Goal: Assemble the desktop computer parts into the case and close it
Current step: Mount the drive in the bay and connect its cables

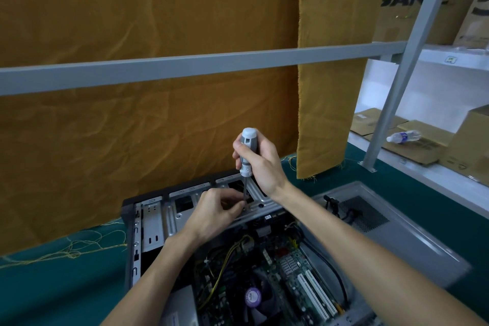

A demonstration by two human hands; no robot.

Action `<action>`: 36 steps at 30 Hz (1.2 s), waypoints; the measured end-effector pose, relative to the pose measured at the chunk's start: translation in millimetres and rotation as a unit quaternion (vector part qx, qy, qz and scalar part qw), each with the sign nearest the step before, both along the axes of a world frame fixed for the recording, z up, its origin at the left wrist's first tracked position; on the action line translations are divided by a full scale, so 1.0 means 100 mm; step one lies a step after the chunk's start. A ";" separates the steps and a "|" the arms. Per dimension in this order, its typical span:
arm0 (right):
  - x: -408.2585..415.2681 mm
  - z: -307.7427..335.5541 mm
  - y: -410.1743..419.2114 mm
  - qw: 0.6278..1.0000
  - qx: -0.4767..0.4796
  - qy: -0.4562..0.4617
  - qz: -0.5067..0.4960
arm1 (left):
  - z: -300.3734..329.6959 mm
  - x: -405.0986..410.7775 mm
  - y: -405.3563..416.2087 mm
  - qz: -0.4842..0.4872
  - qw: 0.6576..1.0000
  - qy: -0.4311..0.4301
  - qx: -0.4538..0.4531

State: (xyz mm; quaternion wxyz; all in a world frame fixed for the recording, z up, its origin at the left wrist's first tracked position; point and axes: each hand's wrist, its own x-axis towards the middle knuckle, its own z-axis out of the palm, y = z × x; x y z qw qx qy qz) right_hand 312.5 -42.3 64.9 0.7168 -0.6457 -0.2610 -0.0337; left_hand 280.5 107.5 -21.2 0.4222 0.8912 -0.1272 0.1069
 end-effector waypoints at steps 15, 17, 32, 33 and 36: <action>0.07 0.02 -0.05 0.998 -0.015 0.038 0.050 | 0.00 0.01 -0.01 0.007 1.000 -0.024 -0.009; 0.07 0.01 -0.06 1.000 -0.012 0.014 0.021 | 0.01 0.01 -0.03 -0.001 1.000 -0.011 -0.018; 0.13 -0.11 -0.10 0.999 -0.024 -0.039 -0.014 | 0.02 -0.02 -0.13 0.014 0.996 -0.021 -0.082; 0.13 -0.12 -0.09 0.998 -0.035 -0.048 -0.030 | 0.03 -0.04 -0.14 0.020 0.996 -0.034 -0.086; 0.12 -0.14 -0.08 0.997 -0.057 -0.033 -0.034 | 0.06 -0.05 -0.16 0.048 0.990 -0.066 -0.114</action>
